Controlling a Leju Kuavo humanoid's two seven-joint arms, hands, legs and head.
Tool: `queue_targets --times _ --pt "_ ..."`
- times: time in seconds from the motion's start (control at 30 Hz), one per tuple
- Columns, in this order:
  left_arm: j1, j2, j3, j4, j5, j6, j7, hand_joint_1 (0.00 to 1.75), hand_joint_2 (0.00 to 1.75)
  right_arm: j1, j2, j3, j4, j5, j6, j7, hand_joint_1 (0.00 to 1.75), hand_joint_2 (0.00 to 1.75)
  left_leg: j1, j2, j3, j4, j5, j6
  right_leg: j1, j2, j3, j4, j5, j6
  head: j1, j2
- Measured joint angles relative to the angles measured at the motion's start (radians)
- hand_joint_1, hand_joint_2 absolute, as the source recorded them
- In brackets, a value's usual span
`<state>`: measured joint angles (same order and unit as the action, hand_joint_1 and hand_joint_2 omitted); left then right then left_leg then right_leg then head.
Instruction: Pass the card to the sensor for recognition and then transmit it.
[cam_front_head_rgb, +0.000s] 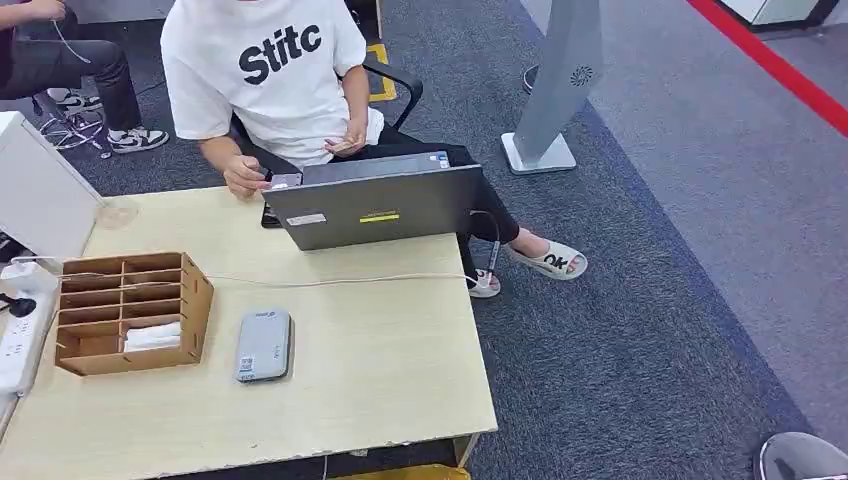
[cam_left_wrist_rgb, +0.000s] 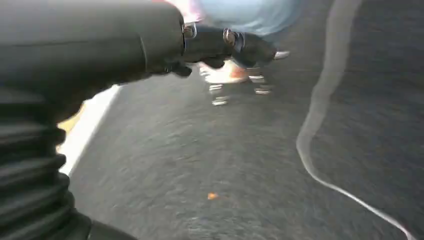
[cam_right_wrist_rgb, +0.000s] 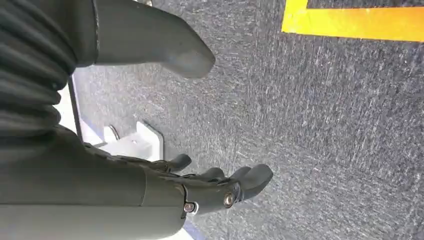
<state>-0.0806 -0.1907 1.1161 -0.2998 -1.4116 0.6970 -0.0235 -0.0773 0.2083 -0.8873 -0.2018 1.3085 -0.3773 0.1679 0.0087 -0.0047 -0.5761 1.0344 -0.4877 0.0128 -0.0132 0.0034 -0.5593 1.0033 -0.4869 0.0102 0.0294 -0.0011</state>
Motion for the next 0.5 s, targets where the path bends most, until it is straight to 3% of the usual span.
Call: queue_targets --times 0.07,0.27,0.4,0.5 --pt "0.002 -0.001 -0.033 0.002 0.016 0.000 0.057 0.00 1.75 0.000 0.003 0.010 0.000 0.015 0.000 0.016 0.00 1.75 0.000 0.000 0.000 0.000 0.000 0.000 0.000 0.001 0.000 0.000 0.000 0.000 0.000 0.000" --pt "0.002 -0.003 -0.004 0.034 0.167 -0.040 0.133 0.00 1.75 0.001 0.014 0.042 0.000 0.072 -0.005 0.073 0.00 1.75 0.000 0.000 0.000 0.000 0.000 0.000 0.000 0.000 -0.001 0.000 0.000 0.000 0.001 0.000" --pt "0.001 -0.006 0.019 0.046 0.179 -0.050 0.149 0.00 1.75 0.001 0.015 0.060 0.000 0.085 -0.006 0.081 0.00 1.75 0.000 0.000 0.000 0.000 0.000 0.000 0.000 0.000 -0.001 0.000 0.000 0.000 0.001 0.000" --pt "-0.002 -0.011 0.030 0.048 0.191 -0.059 0.126 0.00 1.75 0.002 0.016 0.071 0.000 0.096 -0.004 0.081 0.00 1.75 0.000 0.000 0.000 0.000 0.000 0.000 0.000 0.000 -0.001 0.000 0.000 0.000 0.001 0.000"
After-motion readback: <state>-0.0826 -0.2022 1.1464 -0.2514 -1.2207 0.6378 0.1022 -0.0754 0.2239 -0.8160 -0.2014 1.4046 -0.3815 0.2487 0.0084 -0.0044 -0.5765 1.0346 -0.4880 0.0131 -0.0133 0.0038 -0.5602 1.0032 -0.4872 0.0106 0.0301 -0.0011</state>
